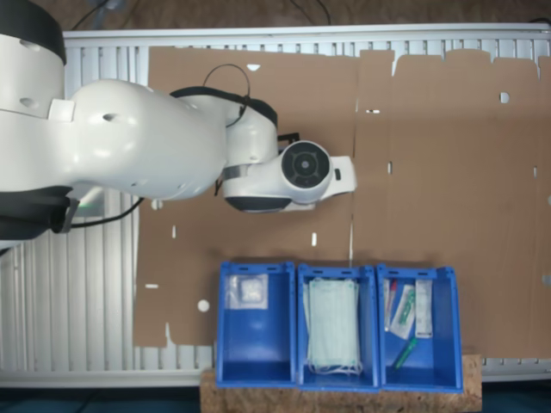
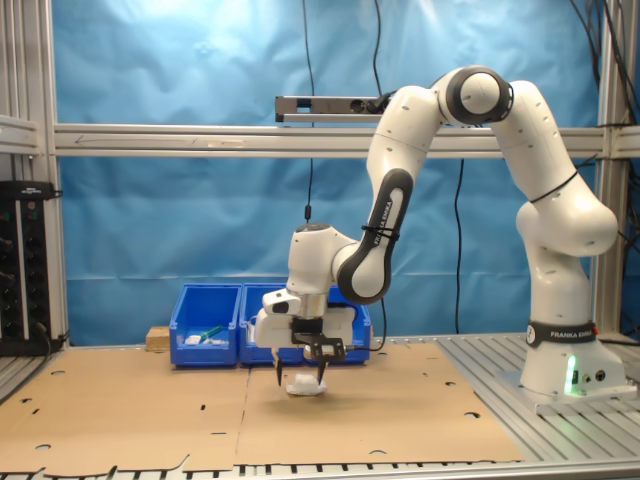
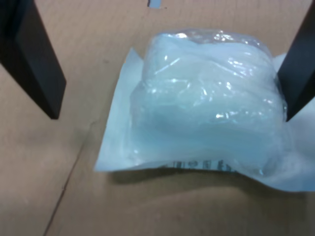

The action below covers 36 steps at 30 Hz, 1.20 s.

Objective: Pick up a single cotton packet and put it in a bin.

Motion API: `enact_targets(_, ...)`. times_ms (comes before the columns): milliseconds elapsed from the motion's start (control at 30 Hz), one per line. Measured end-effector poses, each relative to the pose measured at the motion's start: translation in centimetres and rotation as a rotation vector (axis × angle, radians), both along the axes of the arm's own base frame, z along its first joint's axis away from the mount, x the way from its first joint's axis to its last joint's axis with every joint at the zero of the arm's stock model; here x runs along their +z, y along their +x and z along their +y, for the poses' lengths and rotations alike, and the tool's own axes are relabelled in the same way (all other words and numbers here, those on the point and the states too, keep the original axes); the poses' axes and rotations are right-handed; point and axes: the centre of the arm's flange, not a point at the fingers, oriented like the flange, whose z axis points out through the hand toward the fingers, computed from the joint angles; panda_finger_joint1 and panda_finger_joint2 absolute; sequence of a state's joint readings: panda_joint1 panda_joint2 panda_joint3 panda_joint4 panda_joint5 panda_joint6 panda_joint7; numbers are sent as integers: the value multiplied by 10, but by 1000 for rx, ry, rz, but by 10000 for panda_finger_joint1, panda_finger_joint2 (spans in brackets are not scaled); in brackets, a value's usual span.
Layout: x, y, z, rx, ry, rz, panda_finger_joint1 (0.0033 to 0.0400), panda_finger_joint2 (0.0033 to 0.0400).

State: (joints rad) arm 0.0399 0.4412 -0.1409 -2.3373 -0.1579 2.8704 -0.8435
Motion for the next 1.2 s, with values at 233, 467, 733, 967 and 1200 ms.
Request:
enact_targets(233, 1, 1, -6, -8, -4, -8, 400, 400)
enact_targets(467, 1, 1, -10, -15, -8, -12, 400, 400)
enact_targets(733, 1, 1, -11, -17, -9, -12, 400, 400)
enact_targets(967, 0, 1, -11, -17, -9, -11, 400, 400)
enact_targets(1200, -1, -1, -11, -18, -8, -8, 400, 400)
